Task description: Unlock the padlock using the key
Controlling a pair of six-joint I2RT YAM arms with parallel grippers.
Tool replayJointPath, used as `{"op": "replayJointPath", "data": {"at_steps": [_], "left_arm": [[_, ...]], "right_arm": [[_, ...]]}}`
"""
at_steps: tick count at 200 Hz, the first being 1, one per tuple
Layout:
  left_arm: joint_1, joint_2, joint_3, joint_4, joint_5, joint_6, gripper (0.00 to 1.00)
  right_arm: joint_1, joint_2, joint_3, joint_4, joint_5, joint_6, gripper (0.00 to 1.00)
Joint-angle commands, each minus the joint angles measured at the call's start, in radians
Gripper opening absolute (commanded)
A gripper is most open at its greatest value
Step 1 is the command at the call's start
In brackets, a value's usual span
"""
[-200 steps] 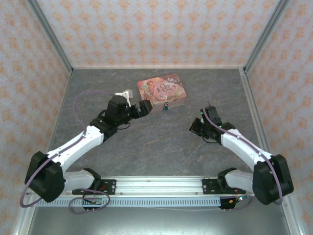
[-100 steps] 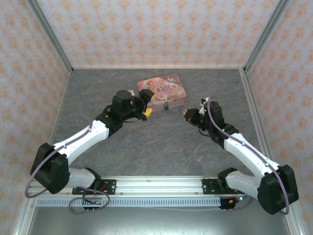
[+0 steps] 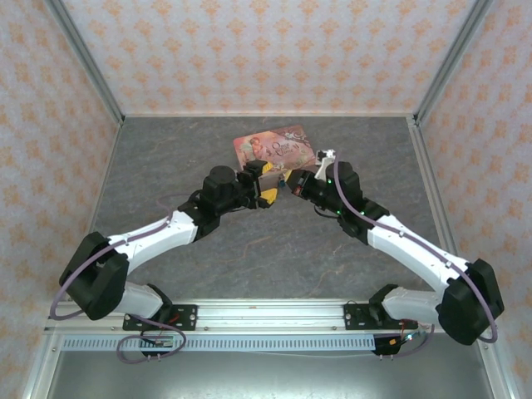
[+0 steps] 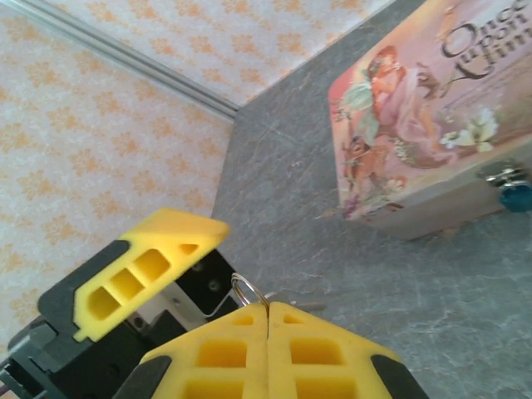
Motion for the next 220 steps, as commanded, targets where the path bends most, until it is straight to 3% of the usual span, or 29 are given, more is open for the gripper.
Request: {"op": "replayJointPath", "data": {"at_steps": [1, 129, 220], "left_arm": [[-0.014, 0.010, -0.004, 0.081, -0.030, -0.069, 0.69], [-0.018, -0.016, -0.069, 0.113, -0.109, -0.113, 0.42], [-0.018, -0.024, -0.077, 0.100, -0.116, -0.114, 0.32]], "right_arm": [[0.029, 0.039, 0.049, 0.065, 0.013, 0.010, 0.00], [0.076, 0.045, 0.035, 0.041, 0.026, 0.018, 0.00], [0.076, 0.014, 0.014, 0.014, 0.052, 0.012, 0.00]]}}
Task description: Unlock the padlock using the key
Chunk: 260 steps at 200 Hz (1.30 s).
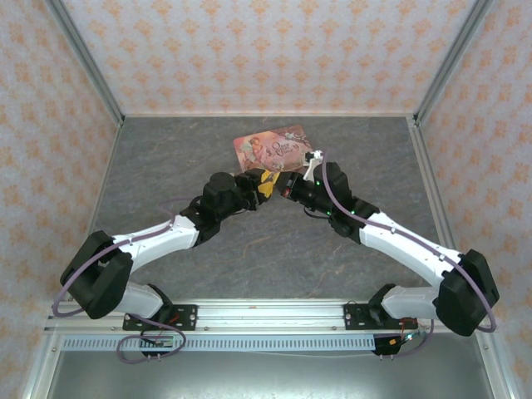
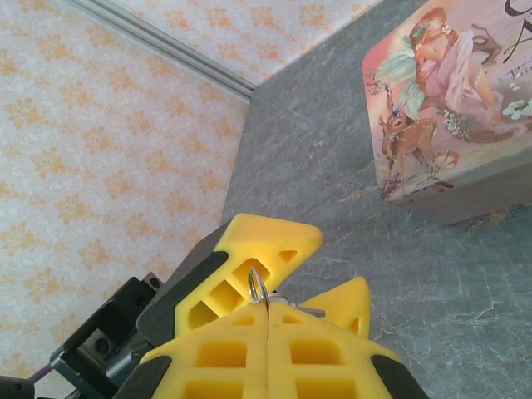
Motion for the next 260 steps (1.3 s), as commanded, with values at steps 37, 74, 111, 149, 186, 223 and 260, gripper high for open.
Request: {"op": "replayJointPath", "data": {"at_steps": [37, 74, 111, 149, 186, 223, 260], "left_arm": [[-0.005, -0.029, -0.008, -0.005, -0.013, -0.112, 0.32], [-0.005, -0.025, 0.007, -0.020, 0.006, -0.113, 0.39], [-0.005, -0.015, 0.020, -0.018, 0.024, -0.113, 0.42], [-0.005, -0.014, 0.021, -0.009, 0.023, -0.116, 0.41], [-0.005, -0.019, 0.016, -0.011, 0.014, -0.119, 0.34], [-0.006, -0.020, 0.013, -0.019, 0.008, -0.117, 0.30], [-0.006, -0.021, 0.010, -0.021, 0.005, -0.118, 0.23]], "right_arm": [[0.004, -0.016, -0.016, 0.001, 0.022, -0.008, 0.00], [0.005, 0.005, -0.006, 0.014, 0.011, -0.005, 0.00], [0.006, 0.024, 0.005, 0.034, -0.001, 0.000, 0.00], [0.004, 0.033, 0.004, 0.044, -0.019, 0.014, 0.00], [0.004, 0.017, -0.016, 0.032, -0.006, 0.019, 0.00], [0.004, 0.000, -0.028, 0.015, 0.002, 0.015, 0.00], [0.004, -0.005, -0.034, 0.015, 0.005, 0.019, 0.00]]}}
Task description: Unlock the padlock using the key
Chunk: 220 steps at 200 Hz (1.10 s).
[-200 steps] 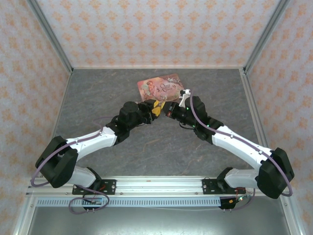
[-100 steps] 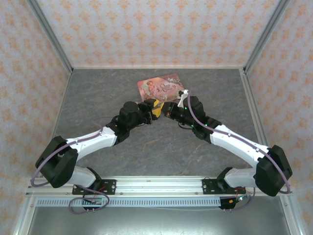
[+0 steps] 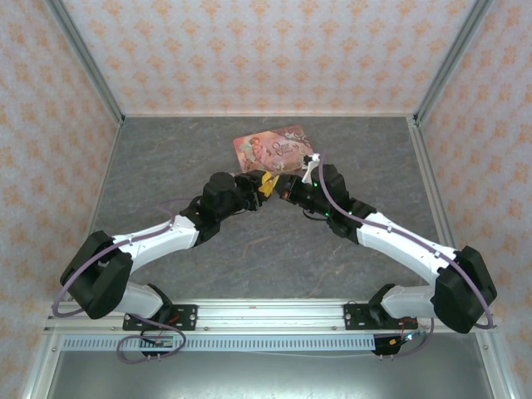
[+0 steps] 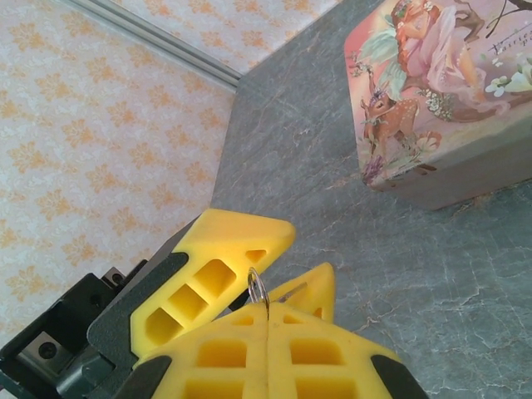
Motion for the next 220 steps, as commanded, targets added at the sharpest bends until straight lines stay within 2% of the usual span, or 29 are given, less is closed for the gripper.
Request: {"op": "replayJointPath", "data": {"at_steps": [1, 40, 138, 169, 206, 220], "left_arm": [[-0.005, -0.020, 0.011, -0.020, -0.006, -0.117, 0.23], [-0.006, -0.025, 0.008, -0.030, -0.009, -0.118, 0.17], [-0.005, -0.022, 0.005, -0.032, -0.010, -0.116, 0.16], [-0.005, -0.022, 0.004, -0.026, -0.010, -0.111, 0.10], [-0.005, -0.037, 0.015, -0.058, -0.025, -0.031, 0.01], [-0.001, -0.055, 0.031, -0.103, -0.046, 0.046, 0.00]], "right_arm": [[0.004, -0.032, -0.012, 0.009, 0.012, 0.009, 0.00], [0.004, -0.042, -0.021, 0.006, 0.025, 0.009, 0.00], [0.005, -0.045, -0.028, -0.005, 0.028, 0.007, 0.00], [0.004, -0.039, -0.026, -0.003, 0.023, 0.009, 0.00], [0.006, -0.055, -0.033, -0.013, 0.030, 0.002, 0.00], [0.005, -0.070, -0.043, -0.019, 0.045, -0.005, 0.04]]}}
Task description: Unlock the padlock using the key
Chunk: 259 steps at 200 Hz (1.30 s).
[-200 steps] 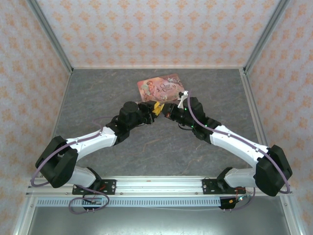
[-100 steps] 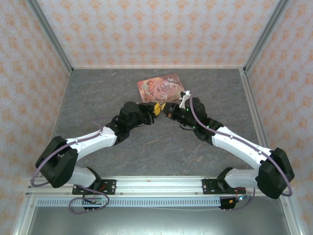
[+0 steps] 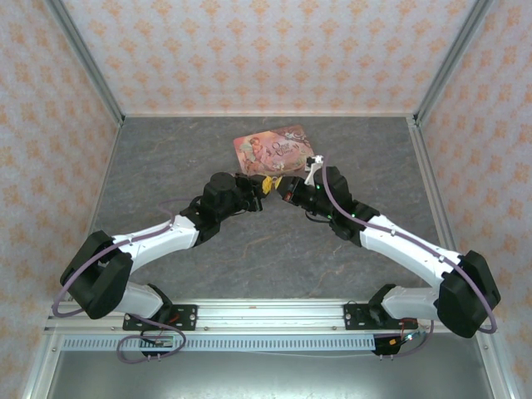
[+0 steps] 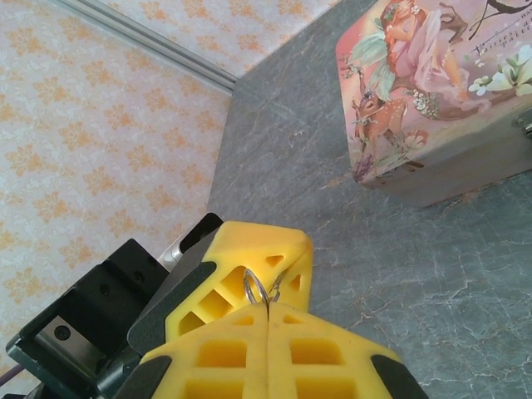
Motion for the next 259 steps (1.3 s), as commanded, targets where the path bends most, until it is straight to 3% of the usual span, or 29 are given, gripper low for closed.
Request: {"op": "replayJointPath", "data": {"at_steps": [1, 19, 53, 97, 129, 157, 207, 259], "left_arm": [[-0.002, -0.054, 0.032, -0.079, -0.037, 0.052, 0.00], [0.013, -0.076, 0.071, -0.151, -0.055, 0.205, 0.00], [0.029, -0.120, 0.200, -0.348, -0.099, 0.598, 0.00], [0.026, -0.164, 0.376, -0.475, -0.088, 1.127, 0.00], [0.027, -0.183, 0.461, -0.521, 0.008, 1.377, 0.00], [0.028, -0.190, 0.484, -0.490, 0.085, 1.450, 0.00], [0.027, -0.178, 0.475, -0.421, 0.079, 1.405, 0.00], [0.027, -0.164, 0.469, -0.399, 0.073, 1.365, 0.00]], "right_arm": [[0.005, -0.035, -0.022, -0.003, 0.031, -0.008, 0.05], [-0.001, -0.085, -0.036, -0.011, 0.041, -0.027, 0.16], [-0.065, -0.158, -0.082, 0.029, -0.022, -0.025, 0.28], [-0.225, -0.192, -0.188, 0.407, -0.242, 0.132, 0.43], [-0.252, -0.140, -0.181, 0.692, -0.368, 0.227, 0.54], [-0.245, -0.085, -0.129, 0.833, -0.445, 0.277, 0.56], [-0.152, -0.001, -0.030, 0.824, -0.455, 0.232, 0.57], [-0.129, 0.074, 0.007, 0.817, -0.449, 0.243, 0.52]]}}
